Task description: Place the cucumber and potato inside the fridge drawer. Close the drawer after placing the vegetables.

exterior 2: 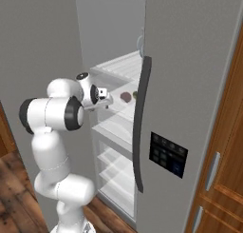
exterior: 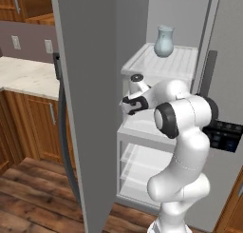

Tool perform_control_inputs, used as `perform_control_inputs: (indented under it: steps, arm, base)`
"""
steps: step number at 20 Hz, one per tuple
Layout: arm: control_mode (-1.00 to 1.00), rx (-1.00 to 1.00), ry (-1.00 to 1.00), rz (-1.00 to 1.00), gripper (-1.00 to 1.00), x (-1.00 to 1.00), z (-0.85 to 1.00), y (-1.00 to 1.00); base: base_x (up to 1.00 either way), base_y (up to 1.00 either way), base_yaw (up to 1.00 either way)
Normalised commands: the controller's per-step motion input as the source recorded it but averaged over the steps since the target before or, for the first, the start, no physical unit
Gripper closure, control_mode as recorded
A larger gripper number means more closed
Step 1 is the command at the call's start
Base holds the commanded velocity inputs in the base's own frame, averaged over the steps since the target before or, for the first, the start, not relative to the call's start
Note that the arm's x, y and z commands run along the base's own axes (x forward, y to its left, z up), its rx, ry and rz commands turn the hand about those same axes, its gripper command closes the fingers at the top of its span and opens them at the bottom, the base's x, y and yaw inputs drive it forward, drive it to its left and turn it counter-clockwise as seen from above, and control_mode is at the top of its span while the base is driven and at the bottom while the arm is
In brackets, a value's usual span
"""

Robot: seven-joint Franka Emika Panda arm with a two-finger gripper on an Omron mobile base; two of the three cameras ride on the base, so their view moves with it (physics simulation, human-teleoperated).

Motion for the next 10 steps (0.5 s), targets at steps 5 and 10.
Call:
perform_control_inputs:
  steps: [5,10]
  arm:
    - [-1.0,0.0,0.0,0.02,-1.0,0.75,0.0,-0.32]
    - [-1.0,0.01,0.0,0.03,-1.0,0.67,0.0,-0.32]
  base:
    - [0.0,0.0,0.0]
    - [0.0,0.0,0.0]
